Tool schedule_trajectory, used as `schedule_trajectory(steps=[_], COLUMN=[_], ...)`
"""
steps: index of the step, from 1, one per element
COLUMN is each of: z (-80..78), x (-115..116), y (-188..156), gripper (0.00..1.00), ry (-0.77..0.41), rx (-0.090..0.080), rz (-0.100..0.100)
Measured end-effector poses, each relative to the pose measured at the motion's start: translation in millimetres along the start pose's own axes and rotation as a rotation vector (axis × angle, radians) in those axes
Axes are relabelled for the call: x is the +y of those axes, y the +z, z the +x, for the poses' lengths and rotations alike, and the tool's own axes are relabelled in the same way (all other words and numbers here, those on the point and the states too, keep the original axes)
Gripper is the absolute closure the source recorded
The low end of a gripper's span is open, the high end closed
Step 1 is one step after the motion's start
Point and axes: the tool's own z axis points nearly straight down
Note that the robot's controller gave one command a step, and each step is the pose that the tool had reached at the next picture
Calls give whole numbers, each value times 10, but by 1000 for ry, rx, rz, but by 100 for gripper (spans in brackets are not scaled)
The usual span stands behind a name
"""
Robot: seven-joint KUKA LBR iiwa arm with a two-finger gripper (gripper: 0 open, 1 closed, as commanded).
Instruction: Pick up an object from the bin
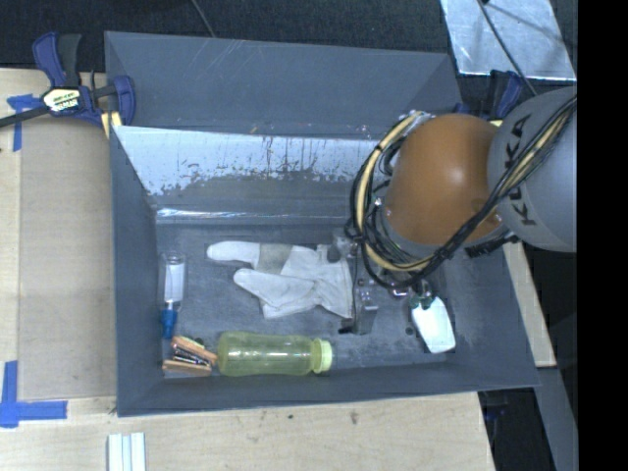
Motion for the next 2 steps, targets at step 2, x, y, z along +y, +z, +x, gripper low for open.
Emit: schedule_trajectory(steps=[2], z=[-120], x=[-68], y=[311], gripper=[0], ry=[298], rx=[7], rz=[1])
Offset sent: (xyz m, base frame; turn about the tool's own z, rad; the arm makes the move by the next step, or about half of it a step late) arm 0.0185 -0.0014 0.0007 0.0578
